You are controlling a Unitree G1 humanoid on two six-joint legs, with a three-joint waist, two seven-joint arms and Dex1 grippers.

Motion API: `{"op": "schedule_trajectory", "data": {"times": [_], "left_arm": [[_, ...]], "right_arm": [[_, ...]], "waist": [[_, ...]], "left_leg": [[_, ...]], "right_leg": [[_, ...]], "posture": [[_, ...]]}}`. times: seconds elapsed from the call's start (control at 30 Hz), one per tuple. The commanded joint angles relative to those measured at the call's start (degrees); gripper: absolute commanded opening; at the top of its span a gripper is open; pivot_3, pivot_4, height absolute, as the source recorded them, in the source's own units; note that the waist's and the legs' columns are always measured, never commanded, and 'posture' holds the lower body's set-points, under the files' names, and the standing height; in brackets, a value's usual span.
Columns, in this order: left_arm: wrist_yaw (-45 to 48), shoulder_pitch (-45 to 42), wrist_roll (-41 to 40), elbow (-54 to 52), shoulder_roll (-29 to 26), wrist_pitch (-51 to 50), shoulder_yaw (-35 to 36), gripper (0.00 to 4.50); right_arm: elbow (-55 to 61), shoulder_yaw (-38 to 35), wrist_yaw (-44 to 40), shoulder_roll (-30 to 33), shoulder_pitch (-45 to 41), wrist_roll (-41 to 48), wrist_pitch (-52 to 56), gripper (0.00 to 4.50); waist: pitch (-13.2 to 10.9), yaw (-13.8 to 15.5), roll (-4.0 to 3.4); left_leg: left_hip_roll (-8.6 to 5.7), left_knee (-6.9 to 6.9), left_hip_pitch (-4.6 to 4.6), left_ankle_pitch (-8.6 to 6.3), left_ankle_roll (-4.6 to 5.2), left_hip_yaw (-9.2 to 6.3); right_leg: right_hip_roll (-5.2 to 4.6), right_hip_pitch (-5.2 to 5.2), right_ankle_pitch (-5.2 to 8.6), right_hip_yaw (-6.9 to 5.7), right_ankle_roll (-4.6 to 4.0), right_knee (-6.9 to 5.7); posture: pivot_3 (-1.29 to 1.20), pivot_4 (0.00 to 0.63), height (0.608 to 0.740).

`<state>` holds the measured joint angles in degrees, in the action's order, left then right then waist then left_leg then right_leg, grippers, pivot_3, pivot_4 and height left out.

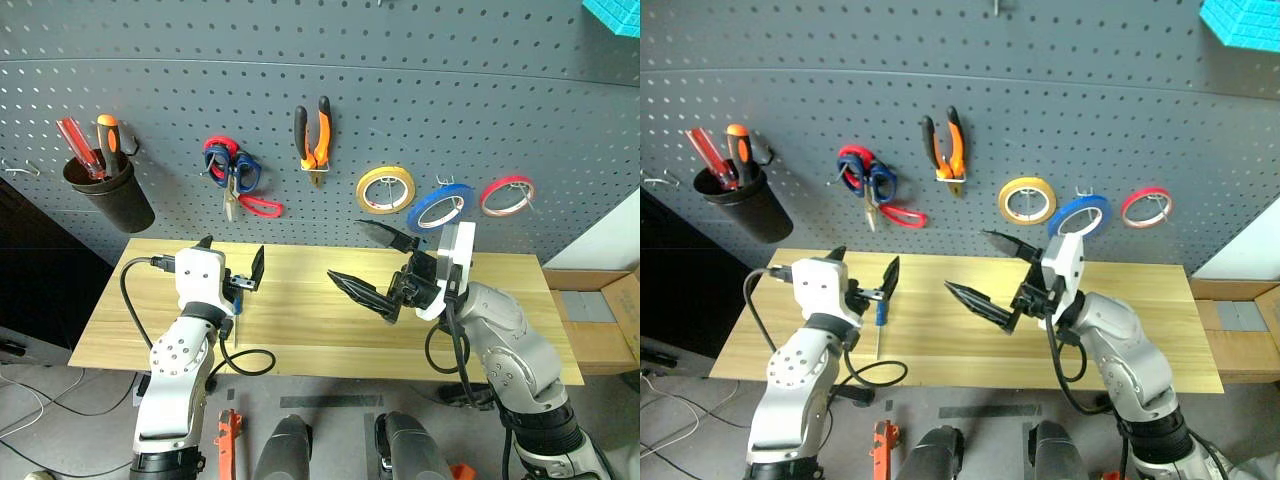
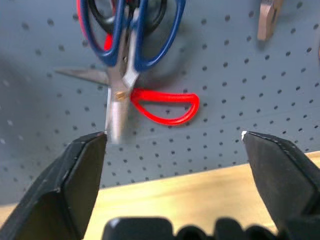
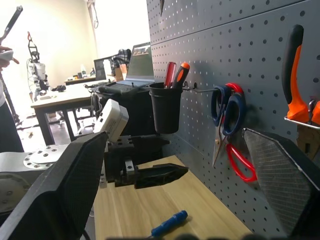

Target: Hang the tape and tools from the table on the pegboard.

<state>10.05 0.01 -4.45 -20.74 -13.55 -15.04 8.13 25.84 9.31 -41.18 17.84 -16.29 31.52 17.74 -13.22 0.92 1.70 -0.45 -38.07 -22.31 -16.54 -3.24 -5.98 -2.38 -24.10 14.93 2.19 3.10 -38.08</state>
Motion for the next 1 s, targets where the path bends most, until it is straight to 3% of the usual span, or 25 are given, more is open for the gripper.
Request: {"op": "schedule_trajectory", "data": {"times": [0.03, 0.23, 0.47, 0.83, 1.0], "left_arm": [[-2.02, 4.47, -0.81, -3.70, 1.21, -5.49, 1.33, 4.47], [-2.50, 5.28, -0.88, -2.32, -1.53, -13.41, 4.94, 4.47], [-0.68, -2.11, -3.34, 11.97, -5.68, -15.42, 9.36, 4.47], [5.13, -12.22, -3.17, 33.41, -8.17, -8.23, 7.00, 4.47], [5.66, -16.01, -2.34, 40.00, -8.72, -5.29, 5.72, 4.47]], "right_arm": [[3.42, 3.19, -1.70, 3.24, -0.25, -2.44, 1.99, 4.50], [-0.15, 7.92, -4.56, 5.21, -3.54, -6.79, 1.95, 4.50], [-5.82, 12.39, -4.64, -0.04, -9.31, -11.11, 0.92, 4.50], [-7.93, 9.68, -4.46, 0.15, -9.01, -12.40, 1.51, 4.50], [-7.40, 8.65, -3.24, -0.29, -8.95, -11.72, 3.34, 4.50]], "waist": [[-0.01, -0.34, -0.01], [-0.80, -0.98, -0.18], [-3.64, -1.12, -0.45], [-6.67, -1.03, -0.19], [-7.71, -1.07, -0.29]], "left_leg": [[0.00, 0.00, 0.02, -0.03, 0.06, 0.01], [0.05, 0.01, 0.32, -0.05, 0.11, -0.10], [0.10, 0.10, 1.09, 0.00, 0.18, -0.08], [0.09, 0.05, -0.24, -0.02, 0.17, -0.18], [0.09, 0.05, -0.29, -0.02, 0.18, -0.17]], "right_leg": [[0.00, 0.00, 0.00, 0.02, 0.00, 0.00], [0.09, 0.30, -0.03, -0.08, -0.07, -0.03], [0.21, 0.92, -0.04, -0.03, -0.14, -0.09], [0.00, -0.30, -0.07, -0.01, -0.18, -0.06], [-0.03, -0.32, -0.07, -0.06, -0.18, -0.06]], "posture": [[0.06, 0.230, 0.740], [0.08, 0.304, 0.740], [0.10, 0.371, 0.740], [0.07, 0.436, 0.740], [0.06, 0.452, 0.740]]}}
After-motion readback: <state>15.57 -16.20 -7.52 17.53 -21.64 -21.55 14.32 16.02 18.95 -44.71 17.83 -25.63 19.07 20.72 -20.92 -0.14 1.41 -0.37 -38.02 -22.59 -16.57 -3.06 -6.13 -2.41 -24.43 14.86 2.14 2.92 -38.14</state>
